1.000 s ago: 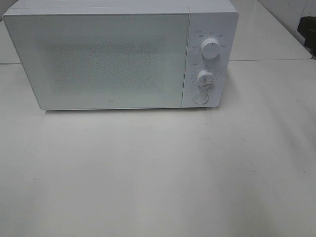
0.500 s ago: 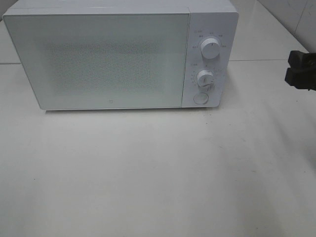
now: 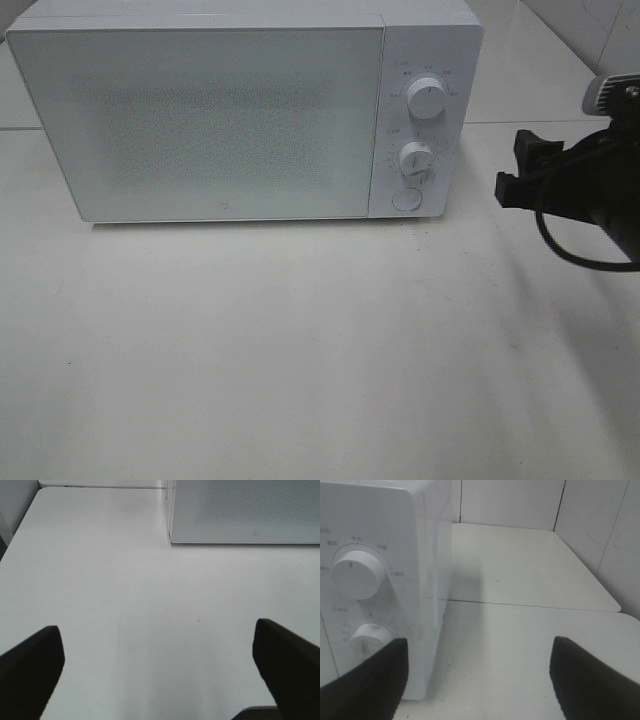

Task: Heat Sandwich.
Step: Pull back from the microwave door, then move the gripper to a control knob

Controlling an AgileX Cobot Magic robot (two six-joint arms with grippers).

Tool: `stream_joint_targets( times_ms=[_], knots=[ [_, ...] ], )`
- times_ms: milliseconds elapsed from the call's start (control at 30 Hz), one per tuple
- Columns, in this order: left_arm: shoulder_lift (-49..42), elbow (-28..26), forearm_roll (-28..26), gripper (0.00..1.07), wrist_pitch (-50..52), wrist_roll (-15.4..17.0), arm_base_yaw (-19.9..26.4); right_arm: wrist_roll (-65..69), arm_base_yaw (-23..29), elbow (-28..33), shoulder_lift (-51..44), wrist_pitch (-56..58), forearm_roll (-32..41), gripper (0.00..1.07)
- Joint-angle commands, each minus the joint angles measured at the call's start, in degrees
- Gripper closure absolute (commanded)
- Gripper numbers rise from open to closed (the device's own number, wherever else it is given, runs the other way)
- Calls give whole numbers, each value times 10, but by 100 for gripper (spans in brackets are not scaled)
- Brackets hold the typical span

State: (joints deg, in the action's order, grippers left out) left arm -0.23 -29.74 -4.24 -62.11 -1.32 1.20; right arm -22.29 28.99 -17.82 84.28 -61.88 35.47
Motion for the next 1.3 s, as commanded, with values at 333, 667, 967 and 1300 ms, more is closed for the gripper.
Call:
stream_joint_targets(
  times_ms=[333,667,967,1300],
  knots=[
    [-13,1,-5,9,7,1,2,-7,119,-26,81,-64,101,32],
    [-13,1,-5,9,7,1,2,-8,180,-61,129,-68,125,32],
    [-13,1,-5,9,7,1,2,28,180,-67,145,-73,125,32],
    [-13,1,-5,9,7,1,2,39,151,-103,172,-77,119,32]
  ],
)
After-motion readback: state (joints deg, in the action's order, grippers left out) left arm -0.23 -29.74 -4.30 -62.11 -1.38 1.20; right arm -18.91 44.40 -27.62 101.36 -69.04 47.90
